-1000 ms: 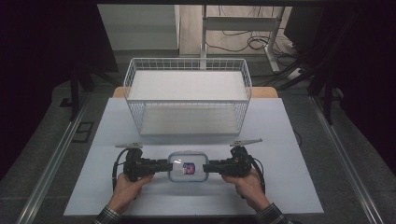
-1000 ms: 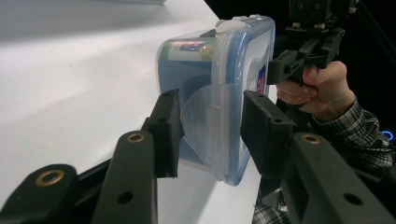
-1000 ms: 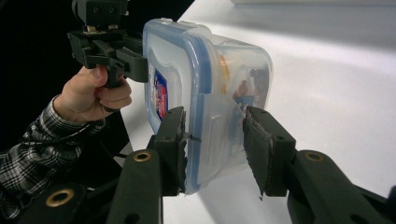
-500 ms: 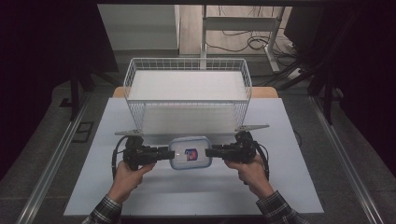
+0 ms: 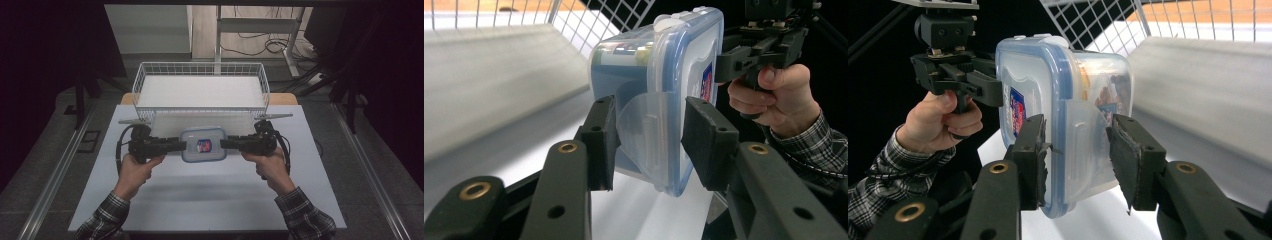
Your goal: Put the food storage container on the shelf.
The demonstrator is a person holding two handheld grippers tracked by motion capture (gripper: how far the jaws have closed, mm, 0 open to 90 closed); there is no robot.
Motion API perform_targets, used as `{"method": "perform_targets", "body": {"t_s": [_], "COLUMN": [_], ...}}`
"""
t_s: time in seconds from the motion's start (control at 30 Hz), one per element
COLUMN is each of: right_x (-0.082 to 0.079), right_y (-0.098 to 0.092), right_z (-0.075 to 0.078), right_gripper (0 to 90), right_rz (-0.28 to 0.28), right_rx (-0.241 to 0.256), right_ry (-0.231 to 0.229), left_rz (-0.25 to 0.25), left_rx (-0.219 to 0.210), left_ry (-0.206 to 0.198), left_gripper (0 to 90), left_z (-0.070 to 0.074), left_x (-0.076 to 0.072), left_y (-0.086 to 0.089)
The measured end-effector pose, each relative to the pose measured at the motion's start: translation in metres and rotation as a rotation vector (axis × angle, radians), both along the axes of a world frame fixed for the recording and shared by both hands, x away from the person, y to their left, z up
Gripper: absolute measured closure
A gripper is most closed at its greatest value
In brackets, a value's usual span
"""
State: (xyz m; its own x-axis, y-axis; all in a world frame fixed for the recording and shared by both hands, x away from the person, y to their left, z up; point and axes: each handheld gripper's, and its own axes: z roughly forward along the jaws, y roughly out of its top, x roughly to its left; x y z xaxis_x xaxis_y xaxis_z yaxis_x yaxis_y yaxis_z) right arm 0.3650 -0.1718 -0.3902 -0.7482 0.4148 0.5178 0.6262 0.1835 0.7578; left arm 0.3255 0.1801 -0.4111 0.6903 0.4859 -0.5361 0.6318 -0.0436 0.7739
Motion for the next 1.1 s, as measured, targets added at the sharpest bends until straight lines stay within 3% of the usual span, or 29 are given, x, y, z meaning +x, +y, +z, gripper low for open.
{"method": "perform_targets", "body": {"t_s": [0.37, 0.6, 0.87, 1.1], "right_x": [0.018, 0.04, 0.065, 0.086], "right_y": [0.005, 0.011, 0.016, 0.018], "right_z": [0.033, 0.061, 0.078, 0.079], "right_gripper": [58.1, 58.0, 57.8, 57.7], "right_rz": [-0.01, -0.021, -0.047, -0.062], "right_rx": [0.01, 0.02, 0.015, 0.028], "right_ry": [-0.029, -0.045, -0.046, -0.025], "left_rz": [0.016, 0.014, 0.011, 0.017], "left_rx": [-0.003, 0.004, -0.001, 0.0], "left_ry": [-0.028, -0.043, -0.033, -0.013], "left_gripper": [57.7, 57.6, 57.5, 57.3], "left_z": [0.038, 0.067, 0.083, 0.086], "left_x": [0.022, 0.047, 0.076, 0.096], "left_y": [0.005, 0.011, 0.015, 0.016]}}
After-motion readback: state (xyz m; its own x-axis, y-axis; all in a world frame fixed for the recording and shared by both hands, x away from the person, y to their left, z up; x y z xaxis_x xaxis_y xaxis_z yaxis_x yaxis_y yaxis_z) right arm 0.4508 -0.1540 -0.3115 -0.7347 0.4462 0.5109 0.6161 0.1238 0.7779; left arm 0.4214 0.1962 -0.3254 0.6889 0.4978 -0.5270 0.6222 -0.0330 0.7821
